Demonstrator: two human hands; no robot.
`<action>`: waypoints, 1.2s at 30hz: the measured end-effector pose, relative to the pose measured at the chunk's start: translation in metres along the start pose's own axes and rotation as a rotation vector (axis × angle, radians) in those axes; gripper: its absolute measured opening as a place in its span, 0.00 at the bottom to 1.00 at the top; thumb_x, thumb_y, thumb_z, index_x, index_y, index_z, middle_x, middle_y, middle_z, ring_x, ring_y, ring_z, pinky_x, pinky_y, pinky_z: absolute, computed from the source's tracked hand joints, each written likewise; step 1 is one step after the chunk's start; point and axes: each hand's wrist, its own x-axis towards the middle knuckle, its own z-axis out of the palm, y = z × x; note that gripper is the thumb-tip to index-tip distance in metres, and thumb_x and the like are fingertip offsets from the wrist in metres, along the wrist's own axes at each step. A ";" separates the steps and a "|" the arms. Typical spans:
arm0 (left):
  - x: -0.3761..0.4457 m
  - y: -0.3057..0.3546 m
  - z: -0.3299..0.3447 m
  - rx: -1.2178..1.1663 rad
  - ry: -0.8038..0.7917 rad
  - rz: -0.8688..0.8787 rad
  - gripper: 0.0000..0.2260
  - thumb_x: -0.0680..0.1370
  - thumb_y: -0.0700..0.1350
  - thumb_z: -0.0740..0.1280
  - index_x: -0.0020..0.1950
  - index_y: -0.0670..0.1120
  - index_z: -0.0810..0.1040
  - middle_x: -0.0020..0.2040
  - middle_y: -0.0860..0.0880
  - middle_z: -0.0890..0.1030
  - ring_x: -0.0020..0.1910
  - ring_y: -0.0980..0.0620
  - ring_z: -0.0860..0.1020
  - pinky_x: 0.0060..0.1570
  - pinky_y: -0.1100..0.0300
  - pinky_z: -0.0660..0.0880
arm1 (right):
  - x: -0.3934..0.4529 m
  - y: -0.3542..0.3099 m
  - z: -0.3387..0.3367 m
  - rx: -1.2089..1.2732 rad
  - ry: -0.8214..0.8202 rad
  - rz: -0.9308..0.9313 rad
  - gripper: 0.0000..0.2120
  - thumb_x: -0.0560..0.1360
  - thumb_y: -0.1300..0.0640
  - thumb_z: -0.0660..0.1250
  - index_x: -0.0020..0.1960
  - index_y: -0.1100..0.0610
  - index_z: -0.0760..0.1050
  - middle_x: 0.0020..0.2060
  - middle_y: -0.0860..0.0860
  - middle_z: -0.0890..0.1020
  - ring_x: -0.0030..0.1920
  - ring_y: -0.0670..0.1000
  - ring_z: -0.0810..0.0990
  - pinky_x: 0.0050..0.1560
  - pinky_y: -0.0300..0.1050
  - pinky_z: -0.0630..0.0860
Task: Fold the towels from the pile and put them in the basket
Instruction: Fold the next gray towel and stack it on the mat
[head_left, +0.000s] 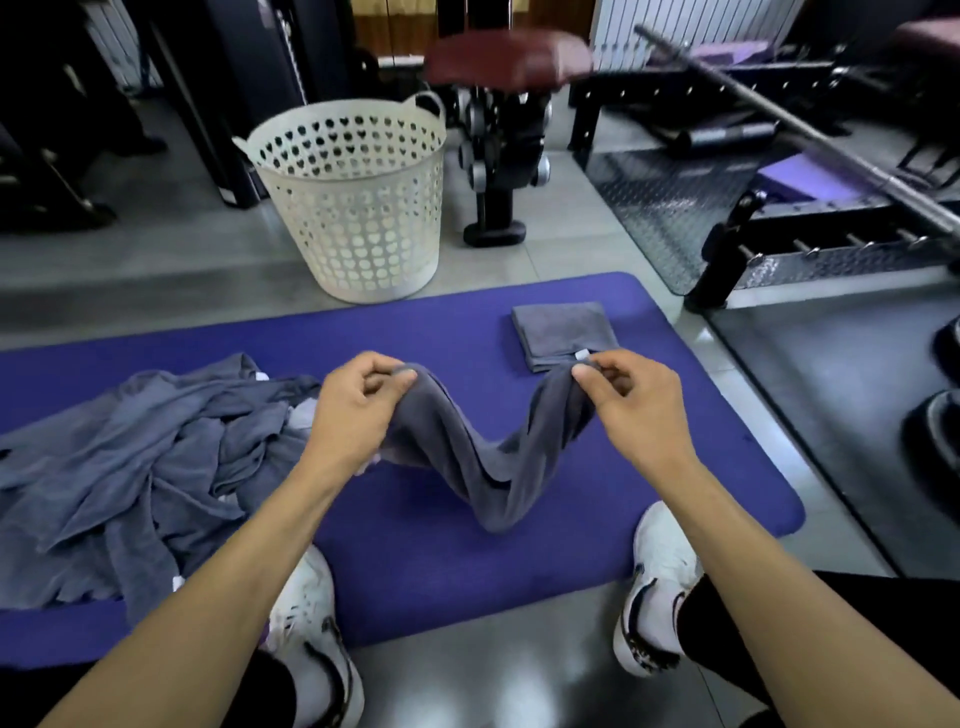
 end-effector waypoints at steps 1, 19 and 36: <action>0.006 0.009 -0.001 -0.013 0.030 0.017 0.07 0.78 0.41 0.70 0.41 0.48 0.77 0.29 0.54 0.79 0.26 0.62 0.73 0.29 0.69 0.70 | 0.006 -0.011 -0.005 0.029 0.066 -0.012 0.02 0.76 0.55 0.71 0.45 0.53 0.81 0.36 0.43 0.82 0.36 0.42 0.79 0.40 0.30 0.73; 0.147 0.138 -0.020 -0.114 0.225 0.180 0.04 0.82 0.44 0.64 0.53 0.44 0.76 0.41 0.52 0.78 0.40 0.60 0.75 0.43 0.67 0.72 | 0.151 -0.072 -0.037 0.154 0.165 -0.007 0.09 0.78 0.53 0.63 0.40 0.43 0.73 0.39 0.48 0.81 0.45 0.56 0.83 0.53 0.61 0.80; 0.017 -0.054 -0.002 0.428 -0.310 -0.301 0.11 0.80 0.44 0.66 0.38 0.48 0.73 0.36 0.50 0.76 0.40 0.48 0.74 0.40 0.57 0.68 | -0.046 0.056 0.003 -0.212 -0.208 0.414 0.09 0.80 0.55 0.65 0.45 0.59 0.76 0.38 0.53 0.81 0.42 0.53 0.77 0.42 0.44 0.70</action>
